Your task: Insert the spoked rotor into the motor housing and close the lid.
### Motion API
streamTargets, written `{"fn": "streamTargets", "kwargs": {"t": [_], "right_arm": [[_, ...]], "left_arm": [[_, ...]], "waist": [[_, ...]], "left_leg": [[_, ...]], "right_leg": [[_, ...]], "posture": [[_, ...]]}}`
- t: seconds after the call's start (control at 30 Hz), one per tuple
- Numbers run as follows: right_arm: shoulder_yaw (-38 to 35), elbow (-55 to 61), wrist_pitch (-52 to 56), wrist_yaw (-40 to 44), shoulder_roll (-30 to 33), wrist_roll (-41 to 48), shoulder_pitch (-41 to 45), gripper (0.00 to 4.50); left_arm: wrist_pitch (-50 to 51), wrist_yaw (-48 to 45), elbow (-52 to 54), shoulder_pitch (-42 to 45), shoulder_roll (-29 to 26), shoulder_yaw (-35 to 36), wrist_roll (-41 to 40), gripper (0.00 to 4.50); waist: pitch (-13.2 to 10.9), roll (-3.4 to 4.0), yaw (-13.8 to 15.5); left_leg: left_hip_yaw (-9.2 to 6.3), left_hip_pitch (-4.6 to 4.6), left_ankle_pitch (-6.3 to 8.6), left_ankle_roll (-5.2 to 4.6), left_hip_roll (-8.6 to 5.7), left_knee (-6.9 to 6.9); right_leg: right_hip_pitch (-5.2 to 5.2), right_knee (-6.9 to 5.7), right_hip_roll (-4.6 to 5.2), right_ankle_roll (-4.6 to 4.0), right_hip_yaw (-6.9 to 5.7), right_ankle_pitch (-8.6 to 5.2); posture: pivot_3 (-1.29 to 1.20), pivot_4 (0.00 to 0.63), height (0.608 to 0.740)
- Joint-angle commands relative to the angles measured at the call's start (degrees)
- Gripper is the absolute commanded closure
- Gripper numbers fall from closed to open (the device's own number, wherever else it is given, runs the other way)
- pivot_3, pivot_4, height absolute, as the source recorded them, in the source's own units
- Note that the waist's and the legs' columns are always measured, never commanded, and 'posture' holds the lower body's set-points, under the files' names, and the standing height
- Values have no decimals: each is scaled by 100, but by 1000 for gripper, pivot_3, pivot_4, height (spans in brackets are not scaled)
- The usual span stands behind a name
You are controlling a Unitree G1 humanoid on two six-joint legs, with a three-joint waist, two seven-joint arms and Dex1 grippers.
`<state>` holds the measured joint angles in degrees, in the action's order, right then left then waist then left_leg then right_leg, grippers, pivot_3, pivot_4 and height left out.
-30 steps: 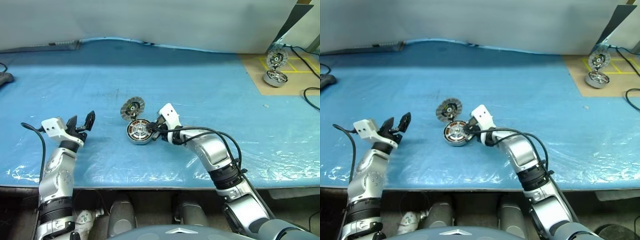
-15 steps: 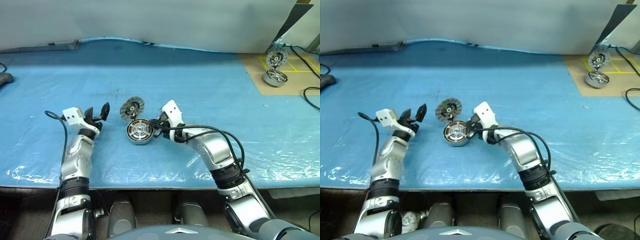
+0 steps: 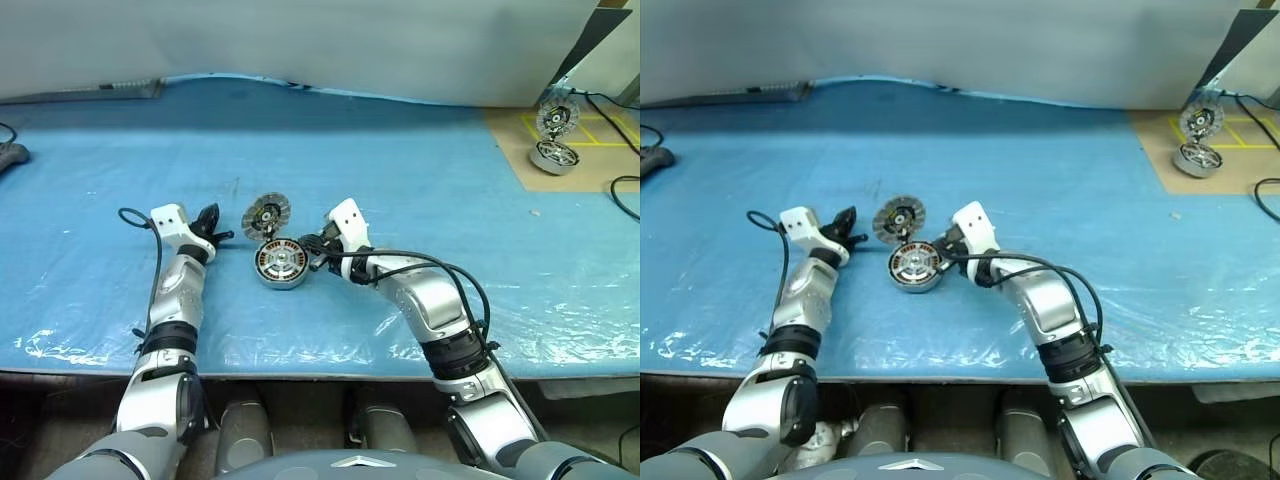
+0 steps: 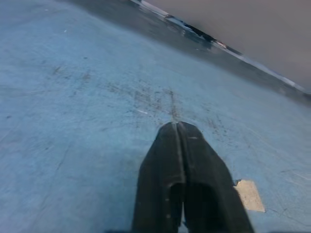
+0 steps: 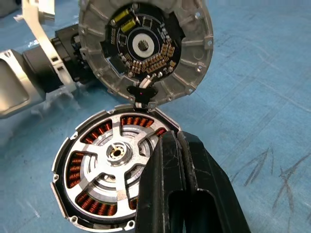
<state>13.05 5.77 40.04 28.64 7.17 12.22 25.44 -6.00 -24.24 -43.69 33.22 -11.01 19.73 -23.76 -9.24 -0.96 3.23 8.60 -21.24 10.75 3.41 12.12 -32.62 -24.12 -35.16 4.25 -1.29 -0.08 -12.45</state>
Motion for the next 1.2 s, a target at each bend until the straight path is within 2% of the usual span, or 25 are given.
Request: {"fn": "streamTargets", "kwargs": {"t": [0.03,0.17,0.4,0.63,0.87,1.2], "right_arm": [[-216,570,-258,56,13,230,-183,4500],[-284,932,-362,39,129,271,-545,4500],[-536,1368,-339,-58,412,316,-1220,4500],[-699,1516,-1209,-120,475,200,-1838,4500],[-583,1442,-1587,-360,420,49,-2239,4500],[-651,1385,-1665,-611,439,-20,-2345,4500]], "left_arm": [[222,-631,-142,317,-176,-17,-141,4448],[697,-1155,-474,694,-364,-12,-218,4448],[1122,-2794,-1182,1430,-748,-257,-140,4448],[2285,-4584,-1859,2174,-1060,-709,66,4448],[2850,-5280,-2479,2835,-1225,-913,398,4448],[3112,-6114,-2517,2958,-1170,-1427,971,4448]], "waist": [[0,0,24],[0,0,80],[-1,-1,108],[-1,0,119],[-3,-1,118],[-5,-1,138]], "left_leg": [[0,0,0,0,-1,4],[0,1,0,0,-1,18],[0,-2,-1,1,-14,35],[0,0,-1,1,-15,43],[0,2,-1,1,-17,47],[-3,0,-1,1,-20,50]], "right_leg": [[0,4,0,4,-1,3],[0,15,0,10,-4,6],[1,36,7,18,-4,11],[1,39,8,17,-5,10],[2,43,9,-1,-4,-1],[4,46,11,-1,-6,-1]], "posture": [[0,150,740],[0,150,740],[0,150,740],[0,150,740],[0,150,740],[0,150,740]]}}
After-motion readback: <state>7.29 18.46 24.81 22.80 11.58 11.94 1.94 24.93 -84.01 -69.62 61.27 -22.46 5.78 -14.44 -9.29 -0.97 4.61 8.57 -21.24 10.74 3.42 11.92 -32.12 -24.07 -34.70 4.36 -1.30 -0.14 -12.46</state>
